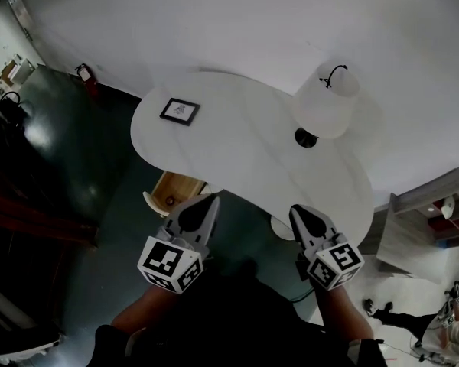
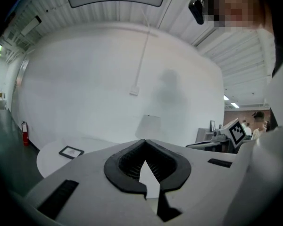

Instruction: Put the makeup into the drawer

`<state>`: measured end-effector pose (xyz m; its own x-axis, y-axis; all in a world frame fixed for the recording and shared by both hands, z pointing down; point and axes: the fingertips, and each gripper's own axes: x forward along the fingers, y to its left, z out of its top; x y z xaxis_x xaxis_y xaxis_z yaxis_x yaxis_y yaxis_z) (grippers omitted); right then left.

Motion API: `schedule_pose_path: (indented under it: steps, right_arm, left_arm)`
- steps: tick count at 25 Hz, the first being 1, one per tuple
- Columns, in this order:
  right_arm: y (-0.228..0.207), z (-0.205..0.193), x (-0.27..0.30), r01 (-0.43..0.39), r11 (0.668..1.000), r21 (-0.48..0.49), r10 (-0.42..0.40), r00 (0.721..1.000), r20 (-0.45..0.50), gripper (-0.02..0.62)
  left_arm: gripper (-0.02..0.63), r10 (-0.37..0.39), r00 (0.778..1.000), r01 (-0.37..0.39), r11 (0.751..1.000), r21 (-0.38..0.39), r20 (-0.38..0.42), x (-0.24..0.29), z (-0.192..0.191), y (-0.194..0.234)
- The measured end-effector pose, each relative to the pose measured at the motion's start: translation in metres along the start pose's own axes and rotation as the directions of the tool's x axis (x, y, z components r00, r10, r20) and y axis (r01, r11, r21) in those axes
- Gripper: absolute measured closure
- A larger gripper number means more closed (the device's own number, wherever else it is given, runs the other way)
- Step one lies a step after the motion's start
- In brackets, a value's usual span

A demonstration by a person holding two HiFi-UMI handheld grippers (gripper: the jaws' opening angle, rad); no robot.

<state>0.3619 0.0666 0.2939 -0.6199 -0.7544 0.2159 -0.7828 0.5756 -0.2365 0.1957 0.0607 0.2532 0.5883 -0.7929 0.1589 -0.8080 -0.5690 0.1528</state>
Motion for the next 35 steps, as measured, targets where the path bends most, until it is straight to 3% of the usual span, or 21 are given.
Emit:
schedule_pose_path:
  steps: [10, 13, 17, 20, 23, 28, 35]
  right_arm:
    - [0.03, 0.059, -0.012, 0.104, 0.991, -0.085, -0.089, 0.983, 0.163, 0.575]
    - [0.032, 0.074, -0.009, 0.136, 0.987, -0.085, -0.117, 0.973, 0.197, 0.577]
    - [0.035, 0.073, -0.008, 0.171, 0.978, -0.115, -0.15, 0.973, 0.173, 0.577]
    - [0.045, 0.078, -0.006, 0.169, 0.975, -0.144, -0.14, 0.972, 0.19, 0.577]
    - [0.053, 0.084, -0.005, 0.15, 0.977, -0.152, -0.118, 0.972, 0.203, 0.577]
    - [0.056, 0.085, -0.004, 0.167, 0.966, -0.198, -0.131, 0.974, 0.183, 0.578]
    - [0.055, 0.082, -0.014, 0.179, 0.965, -0.193, -0.142, 0.971, 0.191, 0.578]
  left_arm:
    - [0.595, -0.189, 0.981, 0.18, 0.968, 0.175, 0.036, -0.004, 0.047, -0.024]
    - [0.595, -0.181, 0.982, 0.17, 0.972, 0.163, 0.051, -0.004, 0.052, -0.007]
    - [0.595, -0.163, 0.986, 0.155, 0.977, 0.149, 0.044, -0.015, 0.048, 0.01]
    - [0.595, -0.211, 0.973, 0.196, 0.97, 0.146, 0.093, -0.023, 0.058, 0.01]
    - [0.595, -0.265, 0.961, 0.249, 0.953, 0.172, 0.08, -0.029, 0.061, 0.006]
    - [0.595, -0.188, 0.981, 0.179, 0.97, 0.163, 0.043, -0.027, 0.054, 0.024]
    - [0.595, -0.154, 0.987, 0.147, 0.98, 0.136, 0.038, -0.03, 0.047, 0.028]
